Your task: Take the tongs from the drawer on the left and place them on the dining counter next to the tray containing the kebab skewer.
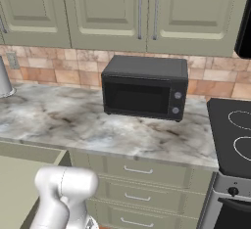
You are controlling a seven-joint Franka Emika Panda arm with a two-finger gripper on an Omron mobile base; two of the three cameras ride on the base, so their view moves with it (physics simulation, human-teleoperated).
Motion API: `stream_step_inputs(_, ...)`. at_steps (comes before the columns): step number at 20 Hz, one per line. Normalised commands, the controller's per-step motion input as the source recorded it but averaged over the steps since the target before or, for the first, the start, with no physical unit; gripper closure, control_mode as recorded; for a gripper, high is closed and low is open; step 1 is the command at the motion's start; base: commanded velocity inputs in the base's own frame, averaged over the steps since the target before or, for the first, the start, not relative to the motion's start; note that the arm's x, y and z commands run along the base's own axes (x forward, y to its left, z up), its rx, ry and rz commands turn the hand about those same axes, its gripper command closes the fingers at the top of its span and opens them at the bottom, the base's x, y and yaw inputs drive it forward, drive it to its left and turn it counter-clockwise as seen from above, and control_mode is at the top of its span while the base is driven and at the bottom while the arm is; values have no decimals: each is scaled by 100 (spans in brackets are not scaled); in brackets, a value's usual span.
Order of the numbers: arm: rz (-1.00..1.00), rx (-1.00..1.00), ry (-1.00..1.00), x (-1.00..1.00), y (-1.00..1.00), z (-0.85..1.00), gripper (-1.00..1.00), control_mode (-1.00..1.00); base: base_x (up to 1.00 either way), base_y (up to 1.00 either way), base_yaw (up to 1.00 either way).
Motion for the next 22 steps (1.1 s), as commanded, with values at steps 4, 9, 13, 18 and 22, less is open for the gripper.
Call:
stream_step_inputs(4, 1, 7, 31, 74, -25, 31, -100, -100, 0, 0, 0)
stream_step_inputs(9, 1, 1, 35, 80, -9, 17, -100, -100, 0, 0, 0)
stream_step_inputs(13, 2, 4, 30, 73, -14, 17, -100, -100, 0, 0, 0)
stream_step_inputs(18, -1, 2, 22, 83, 0, 24, -100, -100, 0, 0, 0)
stream_step_inputs(22, -11, 6, 15, 57, 0, 28, -100, -100, 0, 0, 0)
